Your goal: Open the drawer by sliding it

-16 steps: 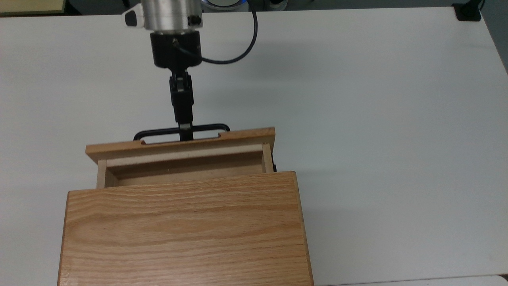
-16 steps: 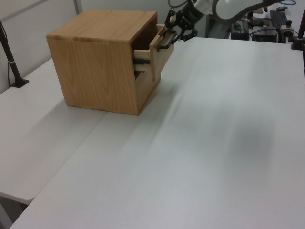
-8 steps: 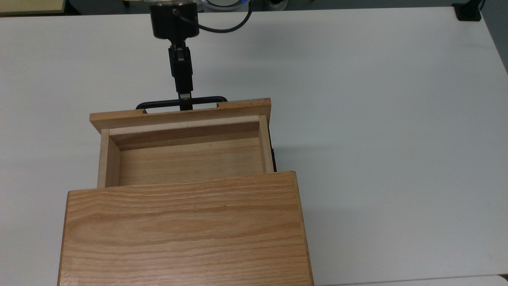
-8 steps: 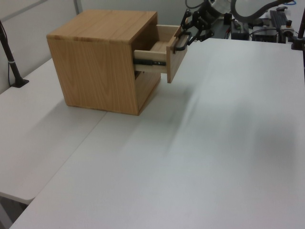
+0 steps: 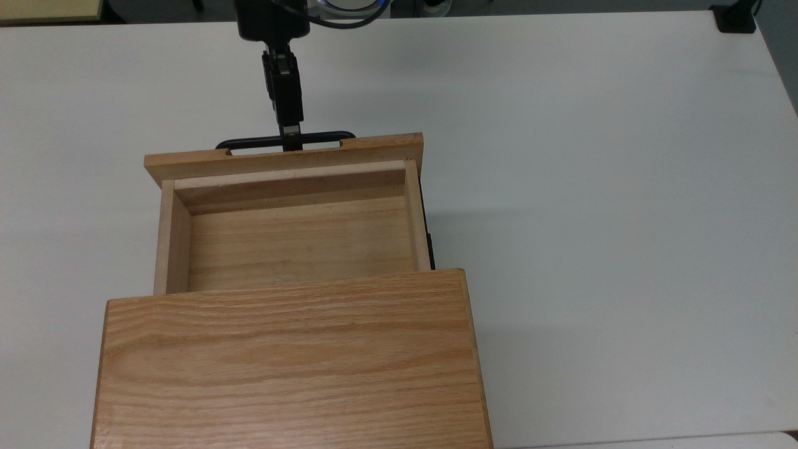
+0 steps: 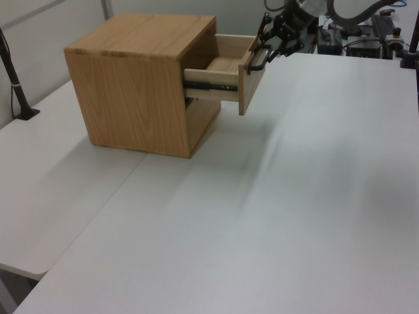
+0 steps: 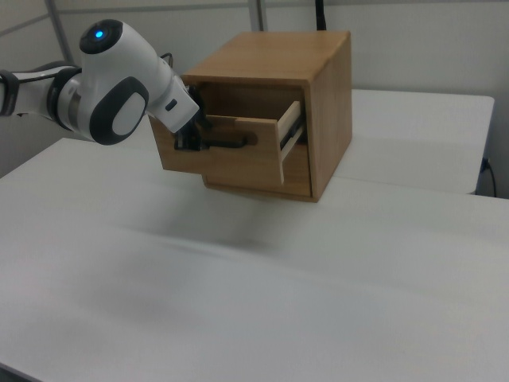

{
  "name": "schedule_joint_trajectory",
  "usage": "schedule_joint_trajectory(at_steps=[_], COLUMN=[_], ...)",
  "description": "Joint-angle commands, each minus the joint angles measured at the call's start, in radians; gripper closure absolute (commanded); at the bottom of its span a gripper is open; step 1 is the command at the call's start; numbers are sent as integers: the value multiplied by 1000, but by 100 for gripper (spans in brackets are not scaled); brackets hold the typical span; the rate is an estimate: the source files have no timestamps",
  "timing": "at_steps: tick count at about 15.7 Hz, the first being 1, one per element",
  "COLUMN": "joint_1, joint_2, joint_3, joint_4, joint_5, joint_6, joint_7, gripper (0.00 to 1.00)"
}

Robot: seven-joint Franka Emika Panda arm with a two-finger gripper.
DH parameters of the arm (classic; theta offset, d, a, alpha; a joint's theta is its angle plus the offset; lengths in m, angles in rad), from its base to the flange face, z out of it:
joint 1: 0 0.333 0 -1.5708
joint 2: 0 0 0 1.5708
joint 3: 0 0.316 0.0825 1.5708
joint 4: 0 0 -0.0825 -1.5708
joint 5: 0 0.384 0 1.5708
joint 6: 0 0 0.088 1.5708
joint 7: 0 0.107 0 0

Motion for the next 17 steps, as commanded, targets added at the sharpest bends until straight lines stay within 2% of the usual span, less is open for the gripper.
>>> schedule_joint_trajectory(at_steps=[1, 8, 9, 10, 12, 14, 15, 17], joint_1=[3, -6, -8, -9, -9, -12, -12, -12], joint_2=[-42, -110, -110, -110, -110, -110, -111, -128], joint_3=[-5, -27, -27, -27, -25, -25, -27, -27], joint_4=[-86, -88, -86, -86, -85, -80, -77, -63], joint_5=[0, 48, 48, 48, 48, 48, 48, 48], joint_6=[-146, -344, -353, -357, -363, -398, -415, -444], joint_7=[-132, -247, -251, -251, -251, -255, -261, -272], gripper=[98, 97, 93, 86, 57, 14, 4, 0])
